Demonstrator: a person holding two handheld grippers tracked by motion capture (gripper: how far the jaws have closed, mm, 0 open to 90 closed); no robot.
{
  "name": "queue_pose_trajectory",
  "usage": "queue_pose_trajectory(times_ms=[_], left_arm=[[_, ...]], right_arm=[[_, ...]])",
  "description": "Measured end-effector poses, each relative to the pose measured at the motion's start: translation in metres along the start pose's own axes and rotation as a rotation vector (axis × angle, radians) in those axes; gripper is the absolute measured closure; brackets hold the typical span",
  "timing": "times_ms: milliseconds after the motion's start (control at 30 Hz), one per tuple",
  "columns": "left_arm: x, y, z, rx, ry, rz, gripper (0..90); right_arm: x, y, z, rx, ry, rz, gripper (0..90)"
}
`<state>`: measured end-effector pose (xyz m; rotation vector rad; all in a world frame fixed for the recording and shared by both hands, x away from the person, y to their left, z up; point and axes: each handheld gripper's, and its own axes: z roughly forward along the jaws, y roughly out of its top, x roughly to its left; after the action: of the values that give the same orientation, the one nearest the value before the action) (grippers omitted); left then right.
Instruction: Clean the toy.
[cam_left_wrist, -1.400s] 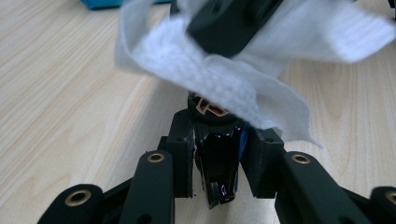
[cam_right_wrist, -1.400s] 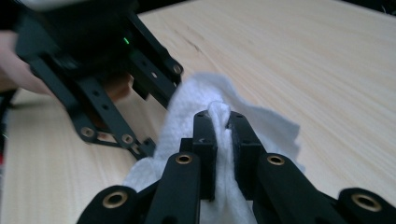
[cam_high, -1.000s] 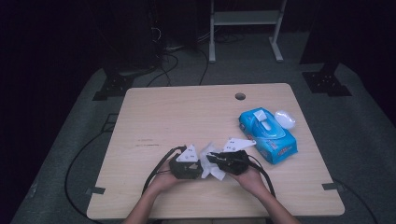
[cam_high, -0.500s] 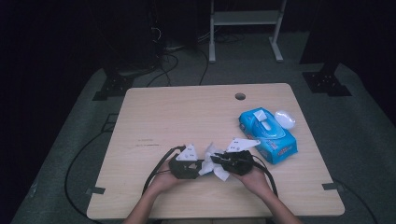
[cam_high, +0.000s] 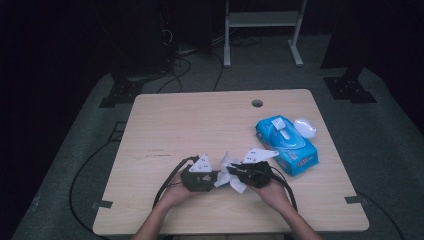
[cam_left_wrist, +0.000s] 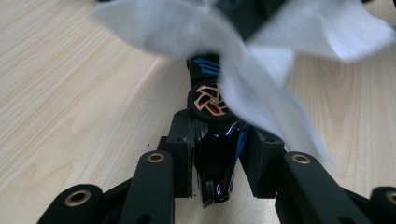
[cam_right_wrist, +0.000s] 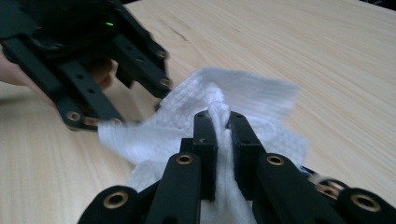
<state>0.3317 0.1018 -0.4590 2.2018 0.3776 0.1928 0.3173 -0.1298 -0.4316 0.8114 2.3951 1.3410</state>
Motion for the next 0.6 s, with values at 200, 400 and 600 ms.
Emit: queue_pose_trajectory(times_ms=[200,400,600], left_arm=[[0.0,0.0,0.0,0.002,-0.001,0.0,66.8],[0.0,0.001,0.0,0.01,0.002,0.005,66.9],[0.0,0.0,-0.001,0.009,-0.001,0.005,67.1]], right_arm=[[-0.022,-0.008,-0.021,0.019,-0.107,0.023,82.9],[-0.009,-0.006,-0.011,0.004,-0.059,-0.004,82.8],[-0.029,-0.014,-0.029,0.013,-0.12,0.017,82.8]])
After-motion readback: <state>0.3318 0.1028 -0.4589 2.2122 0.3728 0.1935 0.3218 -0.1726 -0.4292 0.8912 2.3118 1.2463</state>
